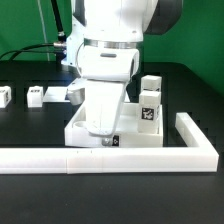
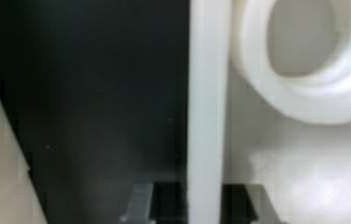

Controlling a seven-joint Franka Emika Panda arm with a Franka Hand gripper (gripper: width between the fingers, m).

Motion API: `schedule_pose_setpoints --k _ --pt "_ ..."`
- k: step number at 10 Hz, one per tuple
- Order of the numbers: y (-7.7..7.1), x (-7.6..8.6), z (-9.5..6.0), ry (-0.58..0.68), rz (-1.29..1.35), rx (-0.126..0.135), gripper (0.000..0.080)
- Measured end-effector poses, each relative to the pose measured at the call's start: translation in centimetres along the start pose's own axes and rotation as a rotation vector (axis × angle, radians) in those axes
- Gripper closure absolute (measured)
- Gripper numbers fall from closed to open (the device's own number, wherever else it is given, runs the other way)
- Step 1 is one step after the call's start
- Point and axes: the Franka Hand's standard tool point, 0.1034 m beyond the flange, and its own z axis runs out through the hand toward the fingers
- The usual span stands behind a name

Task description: Assemble square table

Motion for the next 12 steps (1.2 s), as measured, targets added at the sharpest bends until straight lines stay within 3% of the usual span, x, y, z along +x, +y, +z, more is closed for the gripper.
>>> schedule_pose_setpoints --k 3,8,12 --pt "0.0 0.3 0.0 0.003 0.001 -0.002 0.0738" --pt "0.3 3.8 0.1 0.014 -0.082 0.016 0.0738" --pt "0.4 3.4 0.1 0.009 -0.155 0.016 0.0738"
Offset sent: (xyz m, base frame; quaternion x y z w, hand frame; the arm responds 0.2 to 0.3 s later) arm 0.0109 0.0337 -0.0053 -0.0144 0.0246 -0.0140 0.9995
